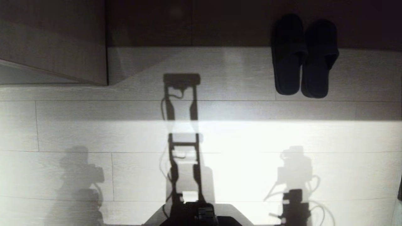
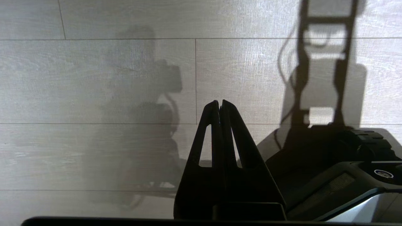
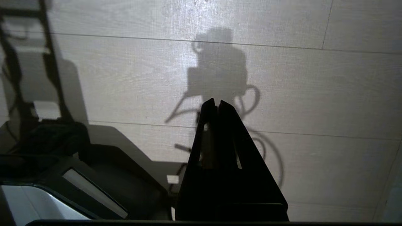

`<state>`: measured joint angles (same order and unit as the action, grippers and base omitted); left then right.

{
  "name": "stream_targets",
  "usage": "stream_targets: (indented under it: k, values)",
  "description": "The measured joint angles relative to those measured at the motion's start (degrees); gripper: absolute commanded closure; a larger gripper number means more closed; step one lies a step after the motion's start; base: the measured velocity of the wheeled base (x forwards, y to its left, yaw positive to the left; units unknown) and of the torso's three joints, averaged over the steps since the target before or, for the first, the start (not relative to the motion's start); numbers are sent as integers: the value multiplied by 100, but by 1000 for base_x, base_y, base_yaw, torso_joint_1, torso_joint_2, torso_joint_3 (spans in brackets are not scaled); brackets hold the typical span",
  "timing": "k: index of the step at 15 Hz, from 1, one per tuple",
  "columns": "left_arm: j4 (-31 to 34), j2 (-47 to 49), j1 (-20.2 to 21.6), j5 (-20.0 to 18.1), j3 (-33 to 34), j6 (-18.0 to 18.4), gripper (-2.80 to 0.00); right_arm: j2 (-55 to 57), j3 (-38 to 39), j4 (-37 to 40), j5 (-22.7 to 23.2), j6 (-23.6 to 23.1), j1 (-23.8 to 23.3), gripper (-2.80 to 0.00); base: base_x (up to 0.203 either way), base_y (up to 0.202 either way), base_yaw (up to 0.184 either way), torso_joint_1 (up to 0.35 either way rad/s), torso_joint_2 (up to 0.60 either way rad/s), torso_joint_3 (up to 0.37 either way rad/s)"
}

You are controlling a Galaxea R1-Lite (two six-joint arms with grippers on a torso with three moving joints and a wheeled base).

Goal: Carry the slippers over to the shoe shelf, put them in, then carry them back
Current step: Pick up the slippers on the floor

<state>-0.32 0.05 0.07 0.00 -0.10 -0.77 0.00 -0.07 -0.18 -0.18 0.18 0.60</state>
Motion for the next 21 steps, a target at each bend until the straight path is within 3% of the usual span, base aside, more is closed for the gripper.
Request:
stream_targets:
  k: [8,21]
  values:
    - [-1,0,0,0,0,0,0,2,7,2,0,2,0,0,0,0,0,2,3,-188]
    - [1,0,0,0,0,11,0,2,7,2,0,0,0,0,0,0,0,0,1,-8]
